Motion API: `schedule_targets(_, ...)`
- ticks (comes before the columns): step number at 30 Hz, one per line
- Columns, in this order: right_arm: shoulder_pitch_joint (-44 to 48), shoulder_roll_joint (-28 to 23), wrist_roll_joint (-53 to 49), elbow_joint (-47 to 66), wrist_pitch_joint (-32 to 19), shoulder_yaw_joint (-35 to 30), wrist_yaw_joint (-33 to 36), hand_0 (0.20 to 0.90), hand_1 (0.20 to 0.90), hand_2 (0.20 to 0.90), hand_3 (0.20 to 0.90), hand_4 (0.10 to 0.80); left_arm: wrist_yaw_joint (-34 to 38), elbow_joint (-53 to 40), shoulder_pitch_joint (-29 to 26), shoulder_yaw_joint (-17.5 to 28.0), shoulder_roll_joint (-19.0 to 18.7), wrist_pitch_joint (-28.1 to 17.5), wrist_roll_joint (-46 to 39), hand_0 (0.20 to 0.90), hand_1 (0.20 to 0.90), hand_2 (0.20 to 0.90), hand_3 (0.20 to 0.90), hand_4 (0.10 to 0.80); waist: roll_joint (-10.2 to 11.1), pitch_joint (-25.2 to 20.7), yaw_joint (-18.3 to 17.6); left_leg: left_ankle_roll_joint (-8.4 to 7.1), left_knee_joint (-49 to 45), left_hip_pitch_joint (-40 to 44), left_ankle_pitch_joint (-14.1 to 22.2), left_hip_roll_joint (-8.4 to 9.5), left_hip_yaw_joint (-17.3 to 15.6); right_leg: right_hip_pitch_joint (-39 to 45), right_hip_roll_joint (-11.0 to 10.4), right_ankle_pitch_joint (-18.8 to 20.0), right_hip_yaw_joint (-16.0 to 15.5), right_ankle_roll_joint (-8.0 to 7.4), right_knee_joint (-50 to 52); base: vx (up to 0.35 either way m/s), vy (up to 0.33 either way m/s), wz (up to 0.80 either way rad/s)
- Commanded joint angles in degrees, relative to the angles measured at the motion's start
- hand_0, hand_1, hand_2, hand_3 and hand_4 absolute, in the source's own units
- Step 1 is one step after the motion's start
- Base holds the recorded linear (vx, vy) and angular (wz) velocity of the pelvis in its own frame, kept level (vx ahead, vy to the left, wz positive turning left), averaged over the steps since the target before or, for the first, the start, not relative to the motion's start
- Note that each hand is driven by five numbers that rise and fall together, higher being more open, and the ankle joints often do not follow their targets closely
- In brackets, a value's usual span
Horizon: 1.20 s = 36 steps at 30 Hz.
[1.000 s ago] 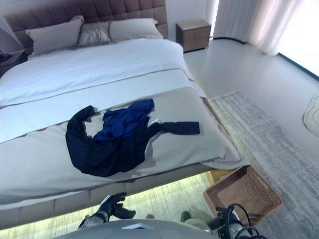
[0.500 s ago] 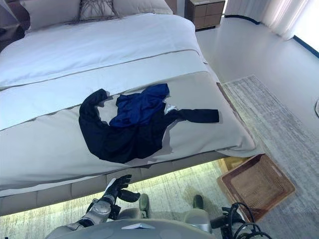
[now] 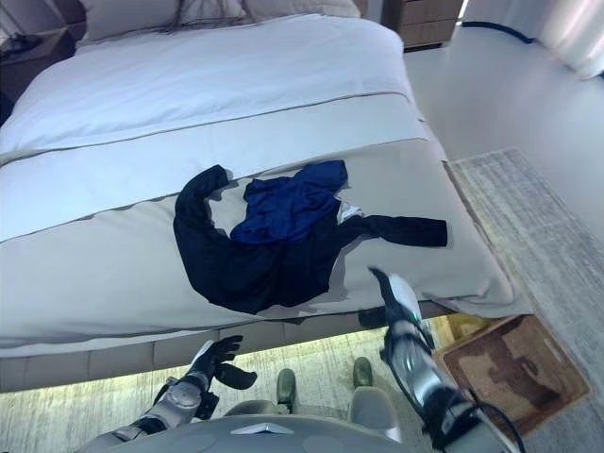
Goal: Pick up the clothes from the bed and place them into the basket
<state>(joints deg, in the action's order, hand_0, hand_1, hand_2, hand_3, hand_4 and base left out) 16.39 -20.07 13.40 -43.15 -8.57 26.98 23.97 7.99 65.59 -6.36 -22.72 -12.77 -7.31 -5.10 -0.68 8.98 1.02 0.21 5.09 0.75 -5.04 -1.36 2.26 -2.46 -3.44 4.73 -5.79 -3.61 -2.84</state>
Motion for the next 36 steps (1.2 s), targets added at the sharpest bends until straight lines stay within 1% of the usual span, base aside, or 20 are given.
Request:
schedule_targets(1, 7.7, -5.3, -3.3, 9.9, 0.4, -2.8, 2.7, 0.900, 0.900, 0.900, 0.900, 0.800, -1.9, -1.4, -3.5, -0.8, -1.0, -1.7, 3.2, 0.900, 0.900, 0.900, 0.900, 0.800, 3.0, 0.7, 0.9, 1.24, -3.8, -1.9, 4.1, 2.68, -0.1, 0.9, -0.6, -2.0, 4.9, -0.05, 4.3, 0.184, -0.076, 0.38)
schedule_targets(3, 13.6, -8.4, -6.4, 12.6, 3.1, -3.8, -0.6, 0.900, 0.900, 0.900, 0.900, 0.800, -1.9, -2.5, -2.8, -2.8, -1.3, -2.6, 3.7, 0.900, 0.900, 0.900, 0.900, 0.800, 3.2, 0.2, 1.6, 0.90, -3.4, -1.4, 4.2, 2.56, 0.6, 1.7, -0.4, -2.4, 4.4, 0.22, 3.8, 0.149, -0.018, 0.37)
schedule_targets(4, 14.9, -8.9, -6.8, 13.1, 4.0, -3.9, -1.6, 0.900, 0.900, 0.900, 0.900, 0.800, -2.1, -2.6, -2.9, -2.8, -1.5, -2.8, 3.9, 0.900, 0.900, 0.900, 0.900, 0.800, 3.3, 0.2, 1.8, 0.80, -3.3, -1.3, 4.3, 2.56, 0.7, 1.9, -0.4, -2.5, 4.2, 0.26, 3.7, 0.149, 0.015, 0.20)
schedule_targets(5, 18.1, -9.8, -8.3, 13.7, 6.3, -3.8, -3.6, 0.900, 0.900, 0.900, 0.900, 0.800, -2.2, -3.1, -3.0, -3.0, -2.0, -3.2, 4.4, 0.900, 0.900, 0.900, 0.900, 0.800, 3.4, 0.1, 2.3, 0.65, -3.1, -1.0, 4.3, 2.45, 0.9, 2.2, -0.6, -2.7, 3.4, 0.29, 3.8, 0.148, 0.010, 0.06)
schedule_targets(7, 25.5, -11.3, -10.1, 11.9, 10.2, -2.5, -5.2, 0.900, 0.900, 0.900, 0.900, 0.800, -3.2, -4.4, -4.3, -3.8, -3.3, -3.6, 3.0, 0.900, 0.900, 0.900, 0.900, 0.800, 3.6, 0.4, 3.5, 0.37, -3.4, -1.2, 4.3, 2.47, 1.7, 2.3, -0.6, -3.2, 2.8, 0.54, 4.2, 0.147, 0.004, 0.03)
schedule_targets(9, 32.3, -13.1, -12.0, 8.2, 12.1, -1.4, -7.0, 0.900, 0.900, 0.900, 0.900, 0.800, -5.5, -5.4, -5.5, -4.2, -4.1, -3.1, 1.2, 0.900, 0.900, 0.900, 0.900, 0.800, 3.7, 1.0, 4.9, 0.06, -4.8, -2.5, 4.4, 2.54, 2.5, 1.6, -1.0, -3.8, 1.5, 0.79, 5.3, 0.045, 0.003, 0.17)
schedule_targets(12, 41.3, -14.0, -13.2, -0.1, 13.4, 0.5, -8.5, 0.900, 0.900, 0.900, 0.900, 0.800, -7.5, -8.0, -7.7, -5.4, -5.2, -4.5, -1.1, 0.900, 0.900, 0.900, 0.900, 0.800, 3.3, 3.8, 7.1, -0.30, -8.9, -6.8, 4.5, 2.96, 4.2, -1.5, -1.6, -5.2, -0.2, 1.38, 9.2, -0.101, 0.004, 0.35)
schedule_targets(15, 46.9, -15.6, -14.0, -5.9, 14.0, 2.6, -9.8, 0.900, 0.900, 0.900, 0.900, 0.800, -8.6, -11.7, -9.8, -6.0, -6.5, -6.1, -4.7, 0.900, 0.900, 0.900, 0.900, 0.800, 2.2, 7.8, 8.8, -0.71, -15.3, -12.7, 5.1, 3.83, 5.5, -6.0, -2.9, -6.7, -2.0, 1.92, 14.5, -0.174, 0.033, 0.31)
schedule_targets(17, 49.1, -16.8, -12.8, -9.2, 13.8, 3.3, -10.2, 0.900, 0.900, 0.900, 0.900, 0.800, -8.2, -15.6, -10.0, -6.2, -7.5, -7.6, -7.0, 0.900, 0.900, 0.900, 0.900, 0.800, 1.3, 10.2, 9.8, -0.79, -19.8, -16.0, 6.1, 4.45, 6.1, -8.7, -4.0, -7.9, -3.0, 2.34, 18.7, -0.124, 0.065, 0.43)
schedule_targets(20, 52.3, -17.6, -12.4, -12.6, 15.1, 4.2, -10.2, 0.900, 0.900, 0.900, 0.900, 0.800, -7.5, -22.2, -9.7, -6.1, -9.0, -9.0, -10.7, 0.900, 0.900, 0.900, 0.900, 0.800, 0.1, 13.0, 11.3, -0.57, -25.6, -20.5, 7.8, 5.19, 6.1, -13.1, -5.7, -10.1, -4.6, 2.82, 24.9, -0.090, 0.066, 0.41)
schedule_targets(23, 53.8, -17.9, -13.7, -14.1, 16.2, 4.7, -10.2, 0.900, 0.900, 0.900, 0.900, 0.800, -7.2, -27.8, -8.6, -6.0, -10.1, -9.1, -14.3, 0.900, 0.900, 0.900, 0.900, 0.800, -0.7, 14.9, 12.5, -0.30, -31.1, -24.0, 10.1, 5.99, 5.9, -16.3, -6.4, -12.3, -5.6, 3.54, 30.8, -0.017, 0.039, 0.35)
schedule_targets(25, 55.1, -18.0, -15.6, -15.9, 16.5, 4.4, -11.4, 0.900, 0.900, 0.900, 0.900, 0.800, -6.7, -30.7, -7.8, -5.8, -10.4, -10.0, -16.7, 0.900, 0.900, 0.900, 0.900, 0.800, -1.4, 16.3, 13.2, -0.15, -34.9, -26.7, 11.5, 6.81, 5.9, -18.6, -6.8, -13.6, -5.8, 4.08, 34.7, 0.007, 0.054, 0.25)
schedule_targets(27, 56.2, -18.5, -16.7, -16.5, 16.8, 4.3, -10.3, 0.900, 0.900, 0.900, 0.900, 0.800, -5.7, -33.6, -7.1, -5.2, -10.7, -10.6, -18.3, 0.900, 0.900, 0.900, 0.900, 0.800, -2.0, 17.6, 13.8, 0.43, -38.0, -29.1, 12.6, 7.68, 6.0, -21.3, -7.4, -14.7, -5.7, 4.40, 38.5, -0.009, 0.024, 0.23)
schedule_targets(30, 57.8, -19.3, -17.2, -15.5, 18.9, 3.9, -9.6, 0.900, 0.900, 0.900, 0.900, 0.800, -5.4, -37.5, -5.5, -4.5, -11.7, -11.7, -21.0, 0.900, 0.900, 0.900, 0.900, 0.800, -2.7, 19.2, 14.5, 1.18, -41.3, -32.6, 13.2, 8.48, 5.9, -25.7, -7.9, -16.1, -5.8, 4.84, 43.8, -0.010, -0.006, 0.20)
schedule_targets(31, 58.4, -19.6, -17.0, -15.4, 19.6, 4.2, -9.5, 0.900, 0.900, 0.900, 0.900, 0.800, -5.0, -38.6, -4.8, -4.0, -11.9, -12.5, -21.6, 0.900, 0.900, 0.900, 0.900, 0.800, -2.9, 19.9, 14.8, 1.29, -43.3, -33.0, 15.3, 8.60, 5.9, -26.4, -7.8, -18.2, -5.4, 4.69, 46.3, 0.040, -0.025, 0.10)
schedule_targets(34, 59.4, -20.3, -17.2, -15.5, 20.8, 4.5, -9.6, 0.900, 0.900, 0.900, 0.900, 0.800, -3.9, -41.0, -3.7, -3.2, -12.5, -13.7, -22.4, 0.900, 0.900, 0.900, 0.900, 0.800, -3.4, 20.6, 15.0, 1.52, -45.2, -34.9, 15.6, 8.86, 5.8, -28.3, -7.7, -19.1, -5.6, 5.18, 49.0, 0.003, -0.018, 0.07)
schedule_targets(36, 59.8, -21.6, -17.1, -15.8, 21.8, 4.6, -9.7, 0.900, 0.900, 0.900, 0.900, 0.800, -3.1, -44.7, -2.2, -1.8, -13.6, -14.3, -23.8, 0.900, 0.900, 0.900, 0.900, 0.800, -3.9, 20.8, 15.6, 1.63, -47.1, -37.2, 15.8, 9.29, 6.0, -30.5, -7.8, -20.0, -6.2, 5.63, 51.4, -0.013, -0.043, 0.04)
